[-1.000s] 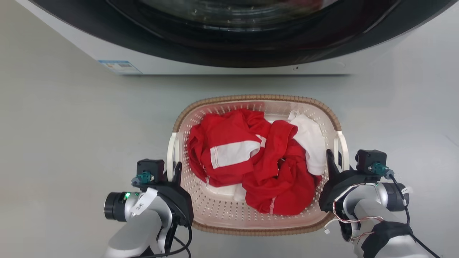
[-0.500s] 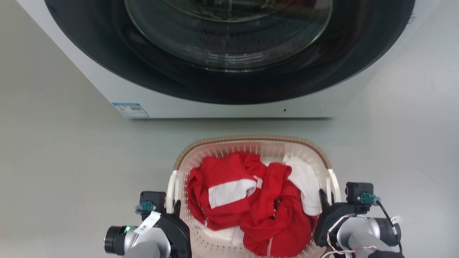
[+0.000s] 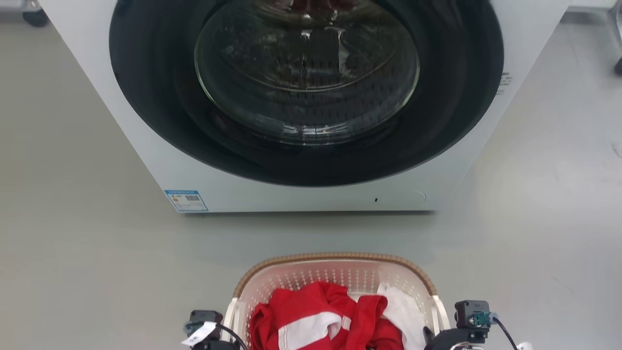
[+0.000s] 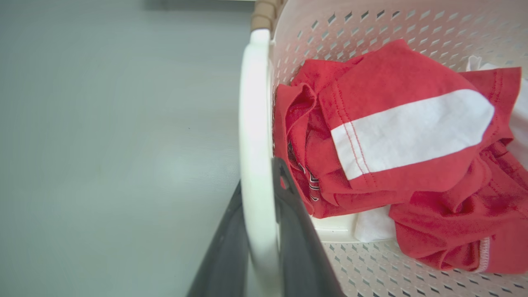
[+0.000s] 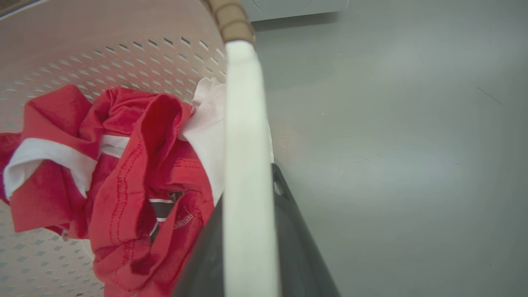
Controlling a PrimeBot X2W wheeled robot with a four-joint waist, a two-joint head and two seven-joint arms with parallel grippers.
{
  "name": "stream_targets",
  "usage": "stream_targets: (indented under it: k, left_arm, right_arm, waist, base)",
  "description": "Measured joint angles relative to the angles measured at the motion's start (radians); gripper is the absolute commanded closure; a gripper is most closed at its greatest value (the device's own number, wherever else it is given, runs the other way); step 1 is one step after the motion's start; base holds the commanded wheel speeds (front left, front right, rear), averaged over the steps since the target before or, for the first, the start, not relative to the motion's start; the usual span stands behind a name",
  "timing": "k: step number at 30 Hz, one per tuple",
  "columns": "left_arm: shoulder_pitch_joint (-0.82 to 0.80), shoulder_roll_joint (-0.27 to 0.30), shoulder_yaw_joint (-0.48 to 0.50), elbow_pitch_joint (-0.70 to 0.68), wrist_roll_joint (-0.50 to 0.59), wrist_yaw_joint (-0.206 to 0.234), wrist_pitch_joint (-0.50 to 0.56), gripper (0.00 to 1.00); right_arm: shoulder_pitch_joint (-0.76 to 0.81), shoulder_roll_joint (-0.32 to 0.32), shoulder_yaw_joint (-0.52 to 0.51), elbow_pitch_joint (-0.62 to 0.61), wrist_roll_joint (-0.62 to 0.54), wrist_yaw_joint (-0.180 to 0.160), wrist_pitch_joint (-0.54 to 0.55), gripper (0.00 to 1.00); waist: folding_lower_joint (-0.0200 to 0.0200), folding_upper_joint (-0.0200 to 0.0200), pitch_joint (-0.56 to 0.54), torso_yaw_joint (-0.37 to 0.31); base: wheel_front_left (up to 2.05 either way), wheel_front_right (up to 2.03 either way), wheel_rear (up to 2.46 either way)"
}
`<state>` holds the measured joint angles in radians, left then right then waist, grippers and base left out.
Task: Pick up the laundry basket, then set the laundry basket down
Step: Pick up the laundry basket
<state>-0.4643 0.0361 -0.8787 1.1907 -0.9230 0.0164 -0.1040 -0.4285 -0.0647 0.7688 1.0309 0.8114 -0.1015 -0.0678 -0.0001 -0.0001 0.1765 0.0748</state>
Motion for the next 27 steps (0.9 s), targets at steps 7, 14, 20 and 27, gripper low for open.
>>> stream_targets:
  k: [7,14,20,27]
  left_arm:
    - [0.046,0.002,-0.008,0.020,-0.011,-0.013,0.043,1.00]
    - [0.077,0.002,-0.013,0.031,-0.017,-0.018,0.067,1.00]
    - [0.085,0.005,-0.024,0.030,-0.018,-0.018,0.078,1.00]
    - [0.086,0.006,-0.029,0.030,-0.024,-0.018,0.085,1.00]
  right_arm:
    - [0.045,-0.001,0.056,-0.018,0.054,-0.014,0.059,1.00]
    - [0.075,-0.001,0.105,-0.028,0.098,-0.023,0.095,1.00]
    - [0.075,-0.003,0.125,-0.029,0.132,-0.030,0.111,1.00]
    - [0.075,-0.004,0.145,-0.027,0.156,-0.031,0.112,1.00]
  waist:
    - [0.0000,0.0000,-0.072,-0.008]
    - [0.0000,0.0000,-0.131,-0.021]
    - [0.0001,0.0001,-0.155,-0.034]
    - [0.0001,0.0001,-0.163,-0.037]
  base:
    - [0.00,0.00,0.00]
    - [0.00,0.00,0.00]
    - [0.00,0.00,0.00]
    - [0.00,0.00,0.00]
